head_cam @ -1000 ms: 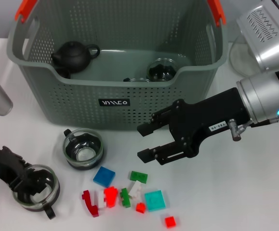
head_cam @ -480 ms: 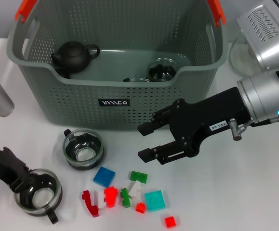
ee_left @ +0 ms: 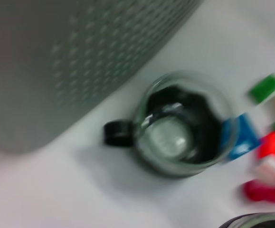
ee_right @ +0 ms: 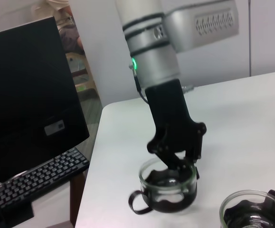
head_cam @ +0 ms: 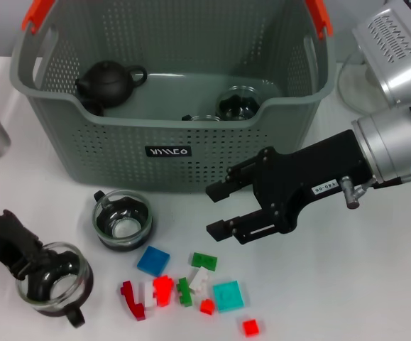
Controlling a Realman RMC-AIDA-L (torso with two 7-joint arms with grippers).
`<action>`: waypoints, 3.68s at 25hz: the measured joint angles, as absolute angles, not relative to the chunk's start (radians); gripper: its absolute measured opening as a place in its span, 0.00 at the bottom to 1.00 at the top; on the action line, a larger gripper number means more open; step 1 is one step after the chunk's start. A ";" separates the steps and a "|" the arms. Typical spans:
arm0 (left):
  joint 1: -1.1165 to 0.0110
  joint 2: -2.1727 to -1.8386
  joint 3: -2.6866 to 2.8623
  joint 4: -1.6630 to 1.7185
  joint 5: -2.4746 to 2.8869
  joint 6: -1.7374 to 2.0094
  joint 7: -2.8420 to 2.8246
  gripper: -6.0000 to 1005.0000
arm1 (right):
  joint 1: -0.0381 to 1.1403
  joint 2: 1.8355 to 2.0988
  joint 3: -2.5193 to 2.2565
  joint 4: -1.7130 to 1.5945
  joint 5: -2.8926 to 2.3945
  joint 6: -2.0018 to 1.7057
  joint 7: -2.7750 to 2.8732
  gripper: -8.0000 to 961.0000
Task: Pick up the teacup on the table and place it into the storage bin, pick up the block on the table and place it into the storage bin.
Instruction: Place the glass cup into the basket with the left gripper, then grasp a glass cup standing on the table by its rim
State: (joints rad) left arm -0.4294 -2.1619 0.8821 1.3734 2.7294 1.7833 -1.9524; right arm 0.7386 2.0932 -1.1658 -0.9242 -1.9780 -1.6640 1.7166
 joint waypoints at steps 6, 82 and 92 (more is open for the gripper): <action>-0.515 -2.126 0.645 1.402 2.498 2.014 -1.937 0.05 | 0.732 2.071 -1.166 -0.915 -1.988 -1.670 1.715 0.66; -0.551 -2.130 0.958 1.805 2.240 1.532 -2.242 0.73 | 0.682 2.050 -1.163 -0.857 -2.063 -1.704 1.684 0.65; -0.388 -2.169 0.920 1.825 2.105 1.925 -1.926 0.73 | 0.694 2.061 -1.163 -0.847 -2.062 -1.671 1.689 0.65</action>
